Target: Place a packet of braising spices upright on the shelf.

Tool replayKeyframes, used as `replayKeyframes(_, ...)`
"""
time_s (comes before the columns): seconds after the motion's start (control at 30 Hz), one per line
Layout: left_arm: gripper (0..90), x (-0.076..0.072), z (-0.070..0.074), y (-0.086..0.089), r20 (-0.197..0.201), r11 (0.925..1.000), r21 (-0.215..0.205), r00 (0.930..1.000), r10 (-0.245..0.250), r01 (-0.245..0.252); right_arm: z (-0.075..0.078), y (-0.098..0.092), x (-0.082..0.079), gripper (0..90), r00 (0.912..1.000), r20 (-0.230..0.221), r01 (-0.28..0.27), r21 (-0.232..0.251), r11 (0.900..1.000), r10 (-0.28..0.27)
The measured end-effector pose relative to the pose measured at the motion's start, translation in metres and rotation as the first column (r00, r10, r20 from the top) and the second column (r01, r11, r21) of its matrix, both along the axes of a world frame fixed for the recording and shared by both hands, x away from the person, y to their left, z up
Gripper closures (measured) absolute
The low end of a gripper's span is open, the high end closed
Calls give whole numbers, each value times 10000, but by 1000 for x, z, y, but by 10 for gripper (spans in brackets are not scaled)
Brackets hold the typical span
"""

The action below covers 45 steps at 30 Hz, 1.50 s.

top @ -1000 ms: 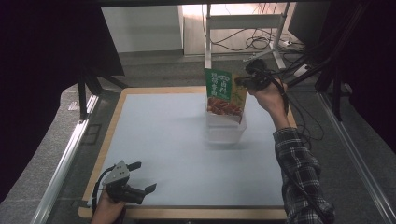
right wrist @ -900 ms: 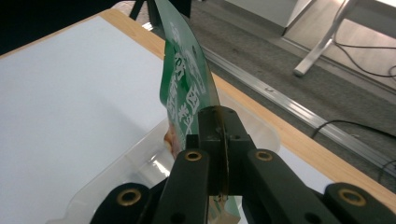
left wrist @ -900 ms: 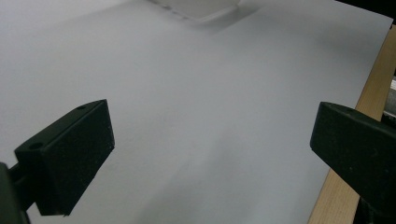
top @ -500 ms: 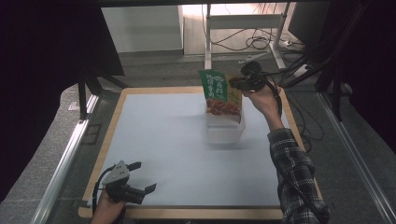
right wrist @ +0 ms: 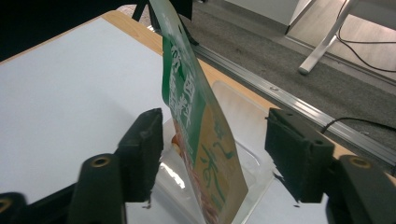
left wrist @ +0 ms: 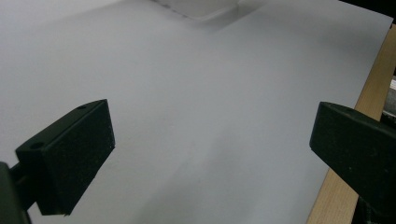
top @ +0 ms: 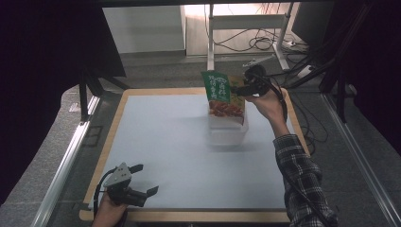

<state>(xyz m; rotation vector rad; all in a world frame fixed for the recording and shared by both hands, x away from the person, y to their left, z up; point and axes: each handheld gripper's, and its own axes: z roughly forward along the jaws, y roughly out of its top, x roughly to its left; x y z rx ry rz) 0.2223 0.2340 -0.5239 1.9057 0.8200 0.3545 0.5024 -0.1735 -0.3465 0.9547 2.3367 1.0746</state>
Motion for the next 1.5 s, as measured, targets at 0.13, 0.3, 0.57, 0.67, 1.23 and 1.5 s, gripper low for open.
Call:
replayKeyframes(0.13,0,0,0,0,4,10000,-8,10000,36,-36,-2,-1,-1,327,10000,-13,25,-26,10000,-25)
replayKeyframes(0.3,0,0,0,-1,0,10000,49,10000,67,-67,-3,-4,-4,278,10000,8,-24,127,9999,24)
replayKeyframes(0.57,0,0,0,-1,-29,9998,117,9999,132,-131,-3,-7,-10,195,9999,-29,-117,341,9993,118)
replayKeyframes(0.67,1,0,0,-2,-30,9998,156,9999,143,-142,-4,-10,-12,159,9998,-141,-151,535,9985,158)
replayKeyframes(1.23,2,0,0,-2,-51,9997,186,9999,147,-146,-16,-21,-32,17,9976,-502,-437,846,9955,480)
replayKeyframes(1.5,2,0,0,-2,-43,9997,215,9999,145,-144,-25,-24,-47,0,9985,-279,-447,875,9952,473)
